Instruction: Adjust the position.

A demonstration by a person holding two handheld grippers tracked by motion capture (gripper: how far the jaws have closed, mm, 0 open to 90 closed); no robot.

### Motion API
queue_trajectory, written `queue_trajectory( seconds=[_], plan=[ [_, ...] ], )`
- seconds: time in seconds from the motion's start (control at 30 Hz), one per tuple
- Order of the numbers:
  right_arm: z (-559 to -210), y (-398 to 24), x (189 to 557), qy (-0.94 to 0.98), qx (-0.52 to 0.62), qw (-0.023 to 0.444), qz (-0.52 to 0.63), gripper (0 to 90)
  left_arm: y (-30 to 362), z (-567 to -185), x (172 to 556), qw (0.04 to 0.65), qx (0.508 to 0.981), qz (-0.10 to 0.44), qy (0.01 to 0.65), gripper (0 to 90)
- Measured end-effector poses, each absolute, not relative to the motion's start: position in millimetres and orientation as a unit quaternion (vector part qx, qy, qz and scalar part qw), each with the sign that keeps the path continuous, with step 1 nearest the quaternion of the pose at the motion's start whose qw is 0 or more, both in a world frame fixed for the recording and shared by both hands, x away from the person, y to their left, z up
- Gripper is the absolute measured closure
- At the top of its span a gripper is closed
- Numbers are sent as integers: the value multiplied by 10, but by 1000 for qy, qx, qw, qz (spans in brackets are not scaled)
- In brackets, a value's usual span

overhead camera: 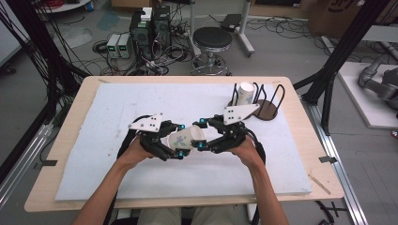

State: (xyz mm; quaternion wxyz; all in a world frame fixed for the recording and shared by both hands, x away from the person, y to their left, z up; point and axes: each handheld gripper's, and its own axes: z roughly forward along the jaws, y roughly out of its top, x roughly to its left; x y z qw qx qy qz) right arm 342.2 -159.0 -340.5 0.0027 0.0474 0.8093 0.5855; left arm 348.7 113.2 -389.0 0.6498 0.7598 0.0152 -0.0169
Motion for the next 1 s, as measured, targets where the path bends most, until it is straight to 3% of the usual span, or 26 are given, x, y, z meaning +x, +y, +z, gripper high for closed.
queue_trajectory(
  seconds=[0.3,0.37,0.43,1.0],
  plan=[
    [-3420,-1581,3429,812,50,7,582,357,1151,-3895,3482,647,762,-9,21,301],
    [-3426,-1570,3417,812,59,13,581,209,1158,-3895,3482,646,763,-9,20,302],
    [-3429,-1565,3425,810,65,12,583,164,1161,-3894,3477,646,763,-9,20,304],
    [-3379,-1697,3423,820,85,18,566,157,1338,-3819,3398,613,789,16,41,306]
  ],
)
